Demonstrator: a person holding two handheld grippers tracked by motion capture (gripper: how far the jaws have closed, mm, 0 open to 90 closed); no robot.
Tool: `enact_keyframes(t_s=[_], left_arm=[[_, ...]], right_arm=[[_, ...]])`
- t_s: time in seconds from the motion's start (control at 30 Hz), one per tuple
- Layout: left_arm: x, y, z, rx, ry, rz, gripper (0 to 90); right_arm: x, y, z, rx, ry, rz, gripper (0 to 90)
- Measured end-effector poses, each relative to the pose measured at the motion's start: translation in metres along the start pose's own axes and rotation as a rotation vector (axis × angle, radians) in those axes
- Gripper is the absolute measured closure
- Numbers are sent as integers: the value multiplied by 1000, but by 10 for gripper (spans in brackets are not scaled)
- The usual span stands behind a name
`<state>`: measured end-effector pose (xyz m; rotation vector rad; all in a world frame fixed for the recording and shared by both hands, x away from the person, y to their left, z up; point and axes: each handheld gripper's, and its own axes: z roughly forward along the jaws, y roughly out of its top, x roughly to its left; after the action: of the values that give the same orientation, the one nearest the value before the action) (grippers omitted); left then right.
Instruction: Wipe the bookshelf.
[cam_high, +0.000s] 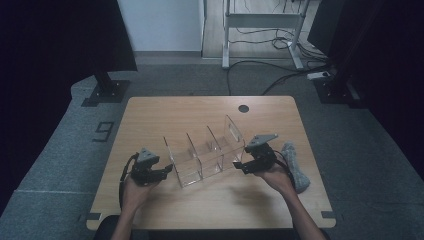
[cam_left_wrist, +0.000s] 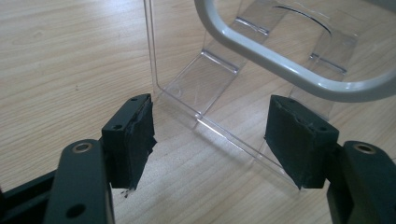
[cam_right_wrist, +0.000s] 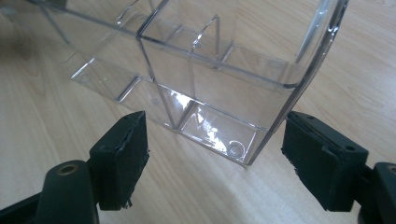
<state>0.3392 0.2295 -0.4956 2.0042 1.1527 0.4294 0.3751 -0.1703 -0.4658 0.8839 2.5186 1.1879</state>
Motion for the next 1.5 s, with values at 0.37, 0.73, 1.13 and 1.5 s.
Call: enact_keyframes(t_s=[0.37,0.73,1.13,1.5], left_arm=[[0,-7,-13,-12,-33,7,254],[7,-7,-43,-47,-46,-3,170],[6,10,-64,-58,-40,20,140],[-4,42,-57,-24,8,68,202]], right_arm=[[8,-9,-5,-16,13,-5,234],[17,-10,0,2,33,-25,228],[32,-10,5,15,59,-46,215],[44,-6,10,26,88,-73,211]])
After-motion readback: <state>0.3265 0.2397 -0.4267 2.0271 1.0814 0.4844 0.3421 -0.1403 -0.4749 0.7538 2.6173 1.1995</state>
